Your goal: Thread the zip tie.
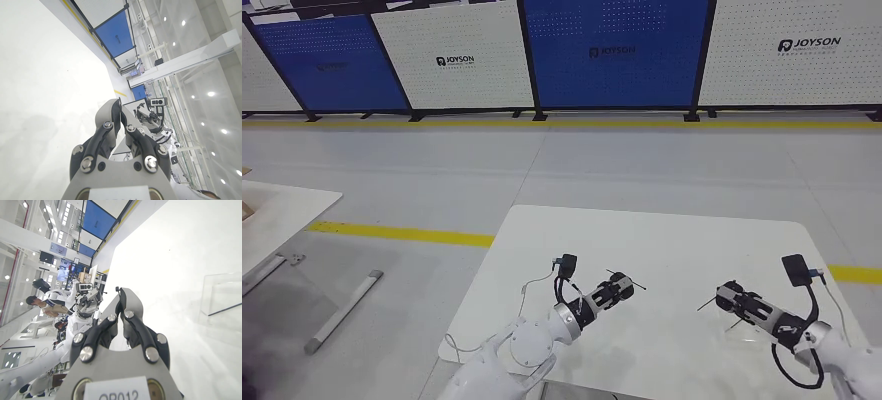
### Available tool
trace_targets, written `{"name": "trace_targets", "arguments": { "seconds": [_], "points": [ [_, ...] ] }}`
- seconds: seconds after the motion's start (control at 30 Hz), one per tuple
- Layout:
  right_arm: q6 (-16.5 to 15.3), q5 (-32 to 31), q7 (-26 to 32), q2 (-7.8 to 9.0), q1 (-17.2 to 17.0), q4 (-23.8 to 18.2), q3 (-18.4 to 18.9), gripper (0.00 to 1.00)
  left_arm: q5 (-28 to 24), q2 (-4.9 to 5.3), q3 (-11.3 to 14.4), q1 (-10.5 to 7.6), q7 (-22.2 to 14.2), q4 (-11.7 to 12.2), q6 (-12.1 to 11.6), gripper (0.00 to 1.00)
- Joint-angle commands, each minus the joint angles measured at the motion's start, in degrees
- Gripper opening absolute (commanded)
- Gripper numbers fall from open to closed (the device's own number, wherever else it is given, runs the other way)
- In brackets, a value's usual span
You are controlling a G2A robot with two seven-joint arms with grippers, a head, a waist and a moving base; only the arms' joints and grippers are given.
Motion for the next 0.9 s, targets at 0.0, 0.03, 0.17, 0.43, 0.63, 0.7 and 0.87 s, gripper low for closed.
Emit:
{"name": "trace_targets", "arguments": {
  "seconds": [0.0,0.03,0.17,0.43,0.63,0.7,0.87],
  "points": [
    [0.0,0.0,0.0,0.00,0.0,0.0,0.0,0.00,0.0,0.00,0.0,0.00,0.0,0.0,0.0,0.00],
    [-0.2,0.1,-0.7,-0.07,-0.1,0.0,-0.2,0.00,0.0,0.00,0.0,0.00,0.0,0.0,0.0,0.00],
    [-0.3,-1.0,-5.6,-0.55,-0.5,-1.5,-2.1,0.00,0.0,0.00,0.0,0.00,0.0,0.0,0.0,0.00],
    [1.0,-5.6,-11.1,-1.73,1.1,-2.6,-9.6,0.00,0.0,0.00,0.0,0.00,0.0,0.0,0.0,0.00],
    [0.6,-5.5,-11.8,-2.30,1.8,-1.4,-12.3,0.00,0.0,0.00,0.0,0.00,0.0,0.0,0.0,0.00],
    [0.6,-5.5,-11.8,-2.30,1.8,-1.4,-12.3,0.00,0.0,0.00,0.0,0.00,0.0,0.0,0.0,0.00],
    [-0.2,-4.5,-12.0,-2.38,1.5,-1.3,-12.2,0.00,0.0,0.00,0.0,0.00,0.0,0.0,0.0,0.00]
  ]
}}
